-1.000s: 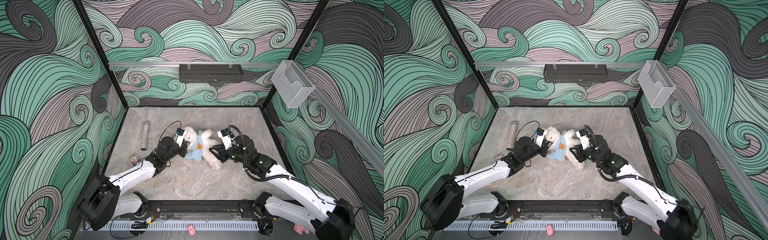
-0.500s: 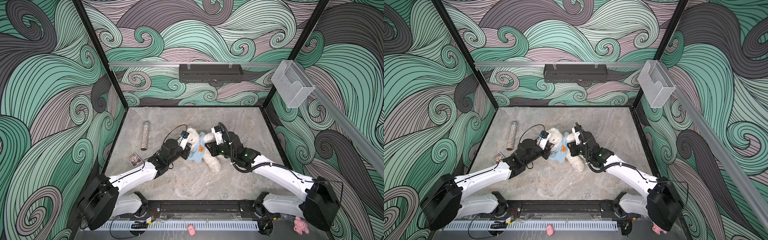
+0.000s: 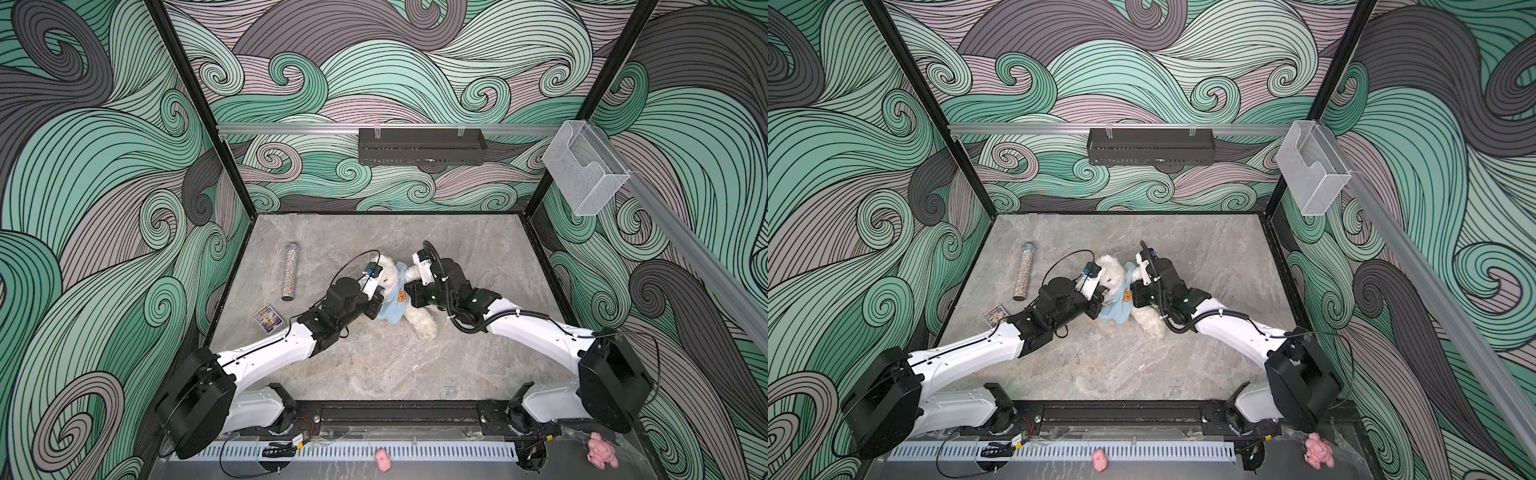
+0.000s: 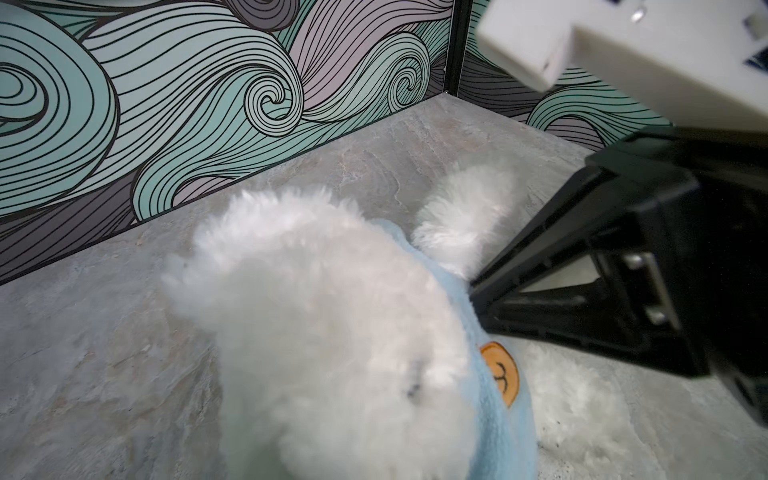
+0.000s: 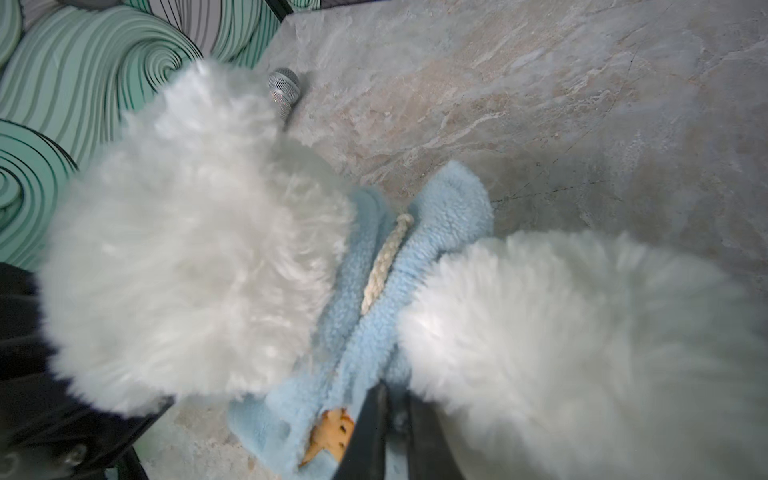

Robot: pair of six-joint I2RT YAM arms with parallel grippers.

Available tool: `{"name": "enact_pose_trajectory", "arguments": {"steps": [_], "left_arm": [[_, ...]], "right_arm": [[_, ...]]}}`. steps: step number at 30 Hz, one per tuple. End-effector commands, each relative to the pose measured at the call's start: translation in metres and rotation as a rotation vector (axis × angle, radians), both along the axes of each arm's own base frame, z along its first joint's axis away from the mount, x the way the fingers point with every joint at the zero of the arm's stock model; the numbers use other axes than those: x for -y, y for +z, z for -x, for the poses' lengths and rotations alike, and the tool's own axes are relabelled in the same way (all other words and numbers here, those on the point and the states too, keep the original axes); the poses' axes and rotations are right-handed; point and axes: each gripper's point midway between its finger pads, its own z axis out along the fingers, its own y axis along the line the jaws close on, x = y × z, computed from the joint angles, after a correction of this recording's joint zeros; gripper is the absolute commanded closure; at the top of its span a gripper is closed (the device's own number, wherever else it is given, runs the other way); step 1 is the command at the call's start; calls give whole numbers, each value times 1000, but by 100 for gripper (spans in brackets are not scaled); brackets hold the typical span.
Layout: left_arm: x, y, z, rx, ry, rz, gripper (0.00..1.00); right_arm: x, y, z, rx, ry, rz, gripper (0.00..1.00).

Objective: Dress the teddy bear

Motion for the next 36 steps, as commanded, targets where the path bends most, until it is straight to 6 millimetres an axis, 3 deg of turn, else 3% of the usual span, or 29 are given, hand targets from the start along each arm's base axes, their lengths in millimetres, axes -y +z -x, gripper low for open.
{"name": "enact_pose_trajectory", "arguments": {"steps": [1, 5, 9, 14, 17, 21, 25, 29, 36], "left_arm": [[22, 34, 6, 65, -74, 61, 100], [14, 24, 7, 79, -46, -30, 100], [8, 6, 12, 91, -44, -172, 100], [9, -4, 21, 117, -45, -268, 100], [9, -8, 22, 124, -34, -318, 100], [-2, 3, 14, 126, 73, -273, 100], [-37, 26, -5, 111, 372, -170, 100], [-72, 40, -7, 84, 592, -47, 100], [-113, 35, -8, 13, 804, -41, 100]], "right_arm": [[1, 19, -21, 67, -63, -18, 100], [48, 19, -38, 81, -260, 68, 100], [94, 26, -47, 80, -423, 46, 100], [137, 19, -56, 30, -535, 33, 100], [149, 17, -59, 16, -560, 28, 100], [154, 9, -57, -8, -568, 40, 100], [161, -9, -47, -48, -587, 25, 100], [173, -21, -39, -71, -615, 22, 100], [182, -24, -32, -59, -624, 43, 100]]}}
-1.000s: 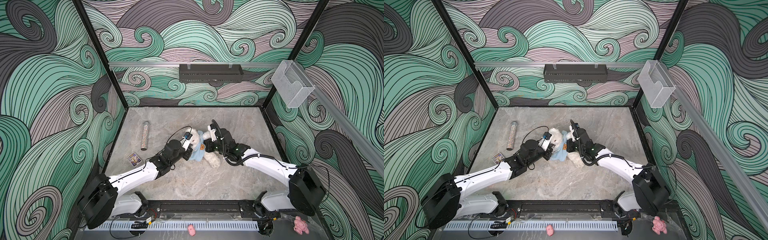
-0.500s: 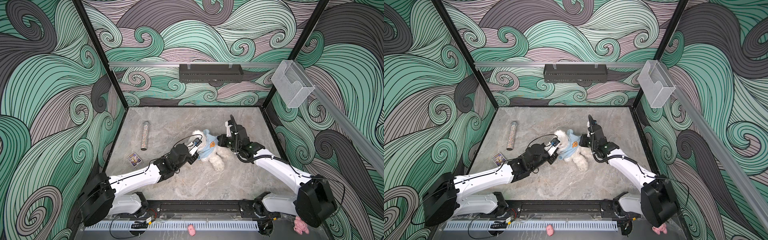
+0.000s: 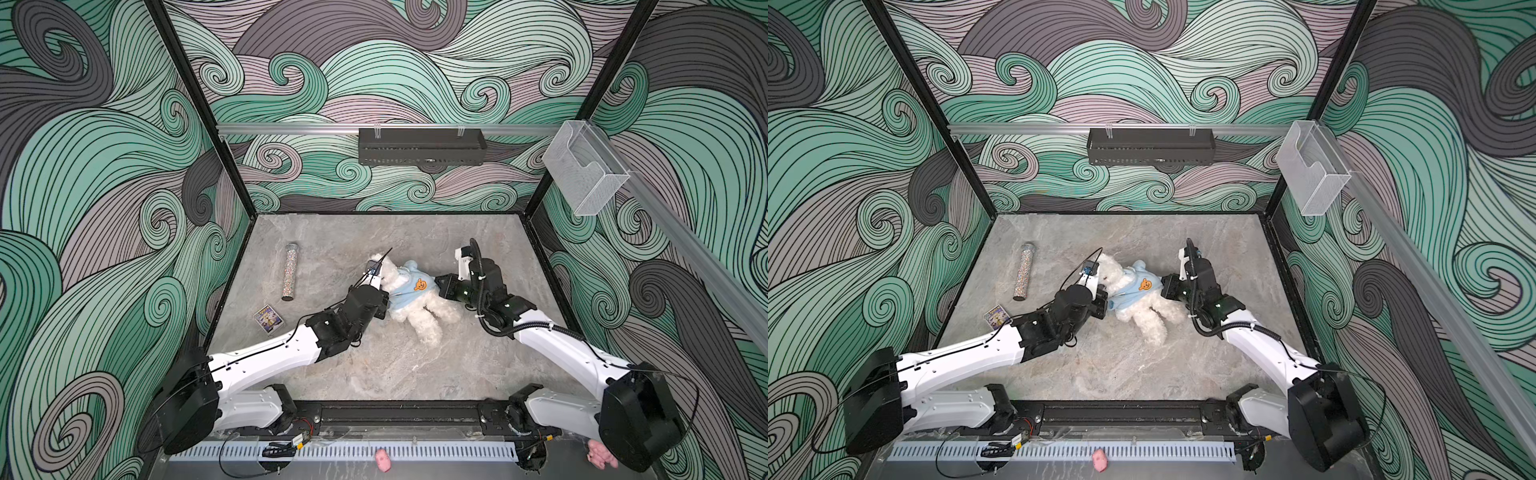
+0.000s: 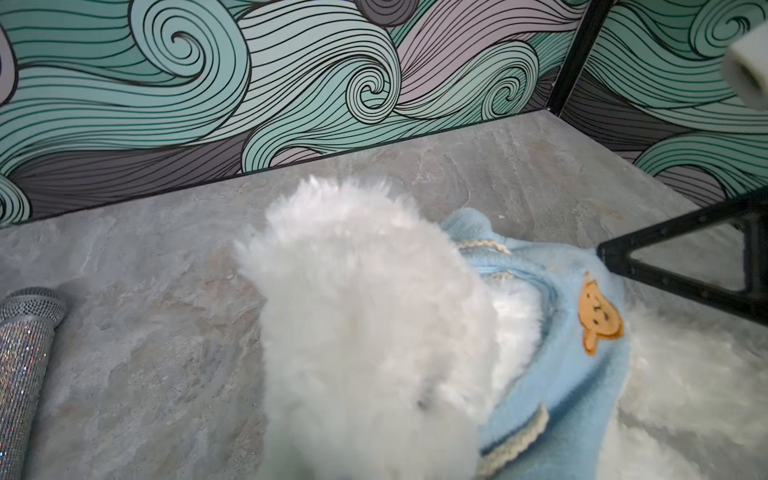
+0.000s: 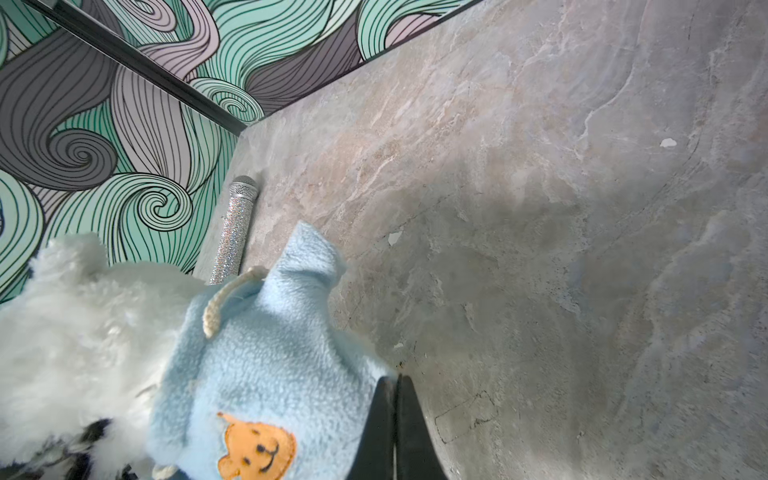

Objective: Dress the teddy bear

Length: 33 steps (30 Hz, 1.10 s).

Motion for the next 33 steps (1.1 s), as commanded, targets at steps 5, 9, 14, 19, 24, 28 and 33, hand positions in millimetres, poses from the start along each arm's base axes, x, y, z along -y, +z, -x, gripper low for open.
{"name": "enact_pose_trajectory", "arguments": {"steps": [5, 9, 14, 19, 24, 28, 33], "left_arm": [[-112, -3, -12, 1, 468, -81, 100], [-90, -13, -14, -61, 370, -13, 100], [-57, -19, -8, -215, 257, 82, 100], [-46, -20, -3, -264, 208, 123, 100], [-50, -26, 4, -427, 233, 209, 100], [-51, -24, 4, -521, 262, 396, 100], [-49, -14, 3, -519, 253, 471, 100]], "right_arm": [[88, -29, -12, -34, -321, 189, 100], [54, -21, -24, -16, -198, 101, 100], [1, -14, -25, -25, 89, 97, 98], [-4, 21, -11, 62, 197, 165, 71], [-39, 38, 28, 185, 330, 239, 56], [-88, 25, 67, 199, 456, 116, 54], [-125, 8, 90, 123, 519, -13, 55]]}}
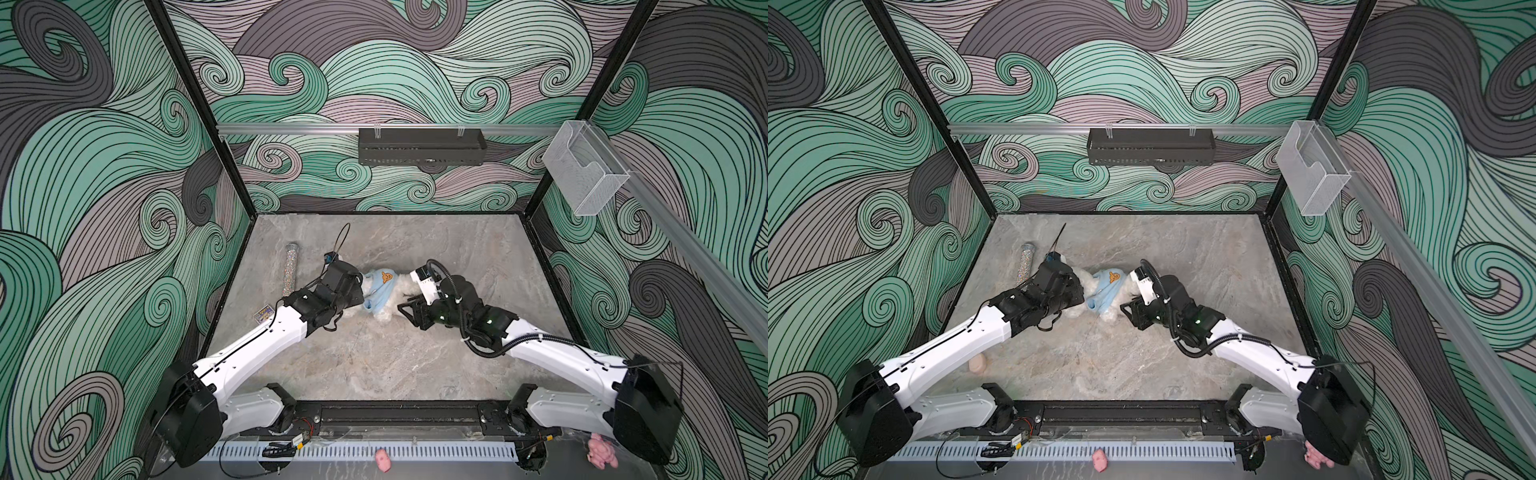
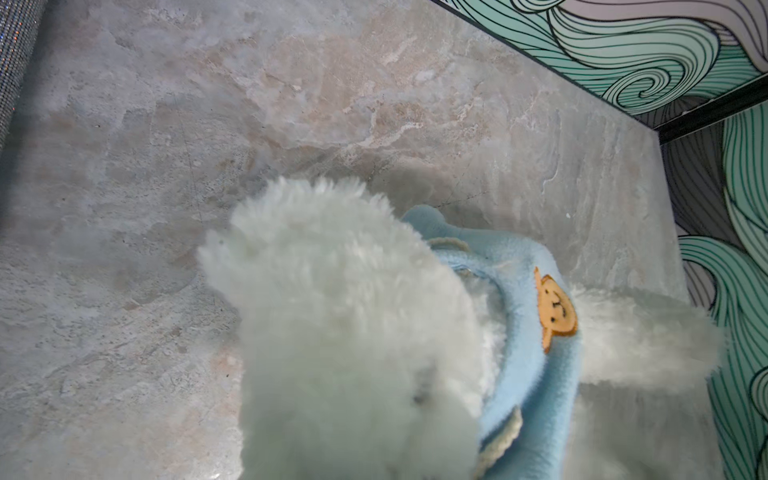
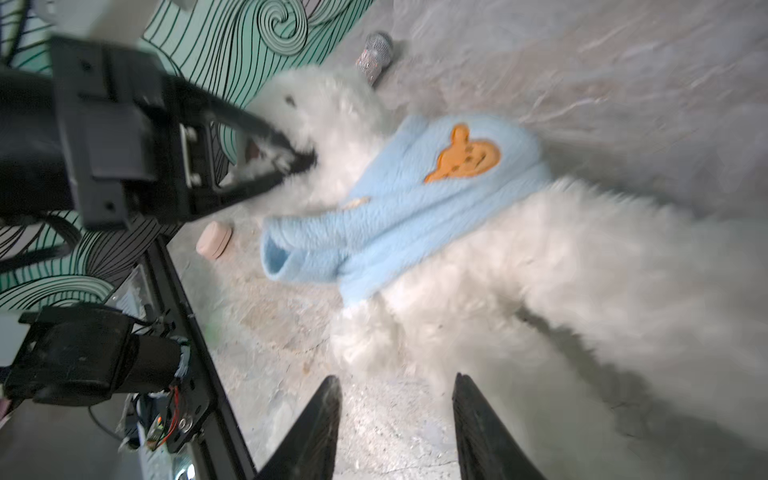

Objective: Dress the teddy bear

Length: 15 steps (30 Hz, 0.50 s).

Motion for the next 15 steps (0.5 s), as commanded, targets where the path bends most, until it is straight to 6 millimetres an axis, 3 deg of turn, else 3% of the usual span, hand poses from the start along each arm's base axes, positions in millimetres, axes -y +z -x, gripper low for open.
{"name": "enact_pose_trajectory", "arguments": {"steps": [1, 7, 15], "left_arm": [[15, 23, 5, -4, -12, 145, 100], [18, 21, 6, -12, -26, 160, 100], [23, 21, 3, -7, -47, 158, 100]], "right_arm": [[-23, 5, 2, -64, 7, -140, 56], [-38, -1, -4, -133, -26, -257, 60], [-37, -4, -14, -133, -80, -259, 62]]}}
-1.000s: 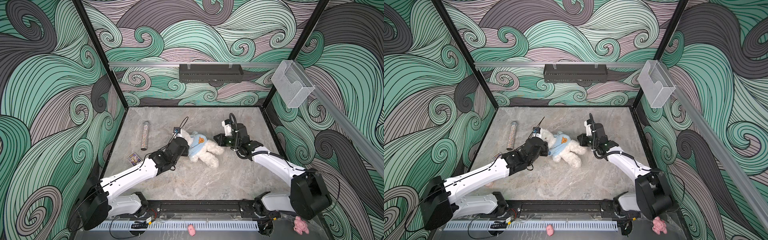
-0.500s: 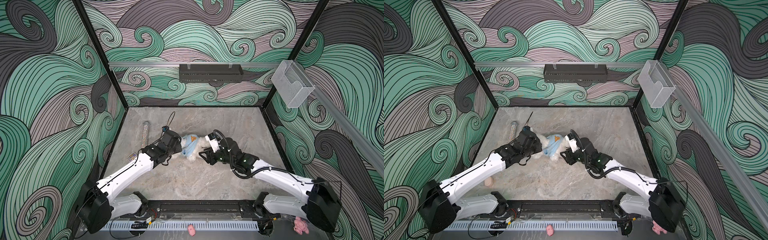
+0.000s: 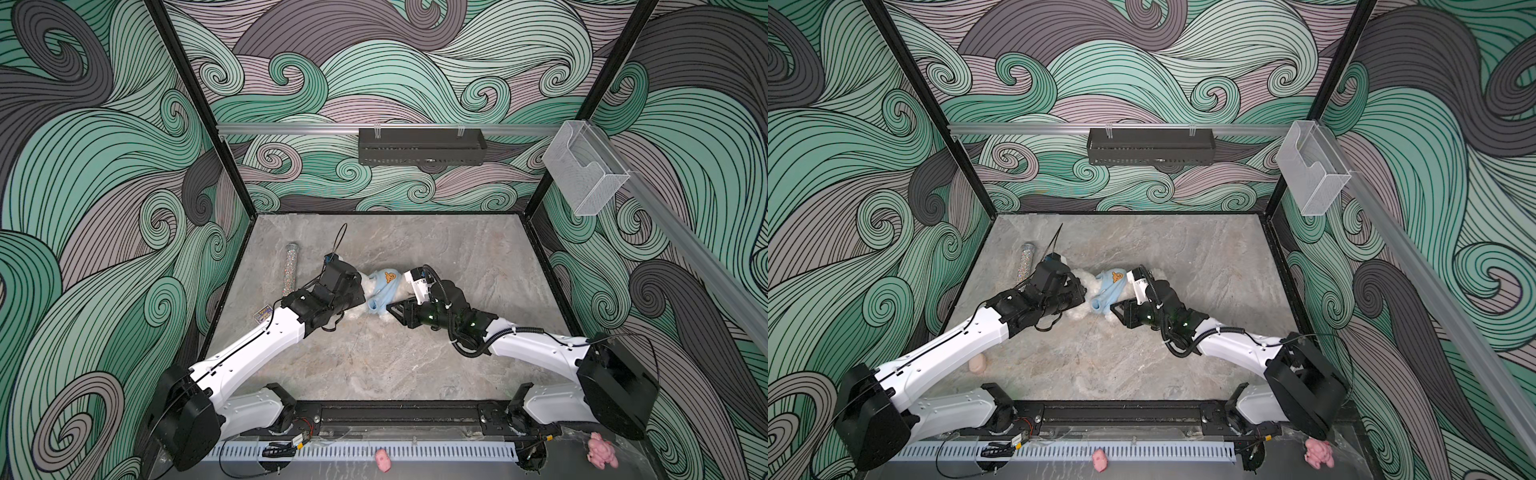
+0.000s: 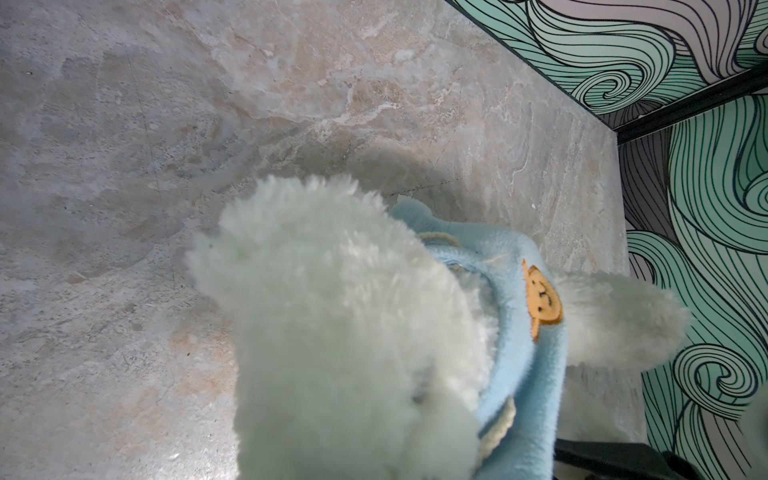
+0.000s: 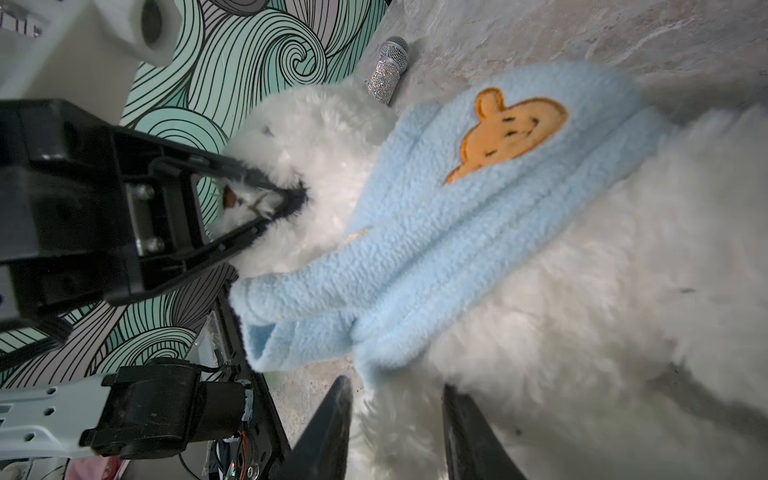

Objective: Dress the teddy bear

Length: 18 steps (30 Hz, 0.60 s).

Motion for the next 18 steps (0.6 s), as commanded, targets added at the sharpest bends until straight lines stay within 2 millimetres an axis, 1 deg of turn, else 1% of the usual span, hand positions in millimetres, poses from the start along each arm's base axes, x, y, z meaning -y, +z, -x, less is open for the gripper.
{"name": "enact_pose_trajectory", "arguments": {"steps": [1, 8, 13, 16, 17, 18], "left_arm": [[11, 16, -4, 30, -24, 59, 100], [17, 16, -4, 21, -47, 69, 100], [21, 13, -3, 2, -71, 70, 100], [25, 10, -3, -15, -79, 79, 100], [26, 9, -3, -22, -79, 85, 100], [28, 8, -2, -30, -81, 91, 100]], "right_arm": [[-7, 11, -9, 13, -27, -53, 63], [-13, 8, -13, 16, -23, -58, 68], [-26, 15, -16, 25, 1, -103, 70], [-28, 14, -18, 30, 0, -97, 70], [-29, 14, -19, 28, 0, -94, 71], [-30, 11, -20, 23, -1, -86, 76]]}}
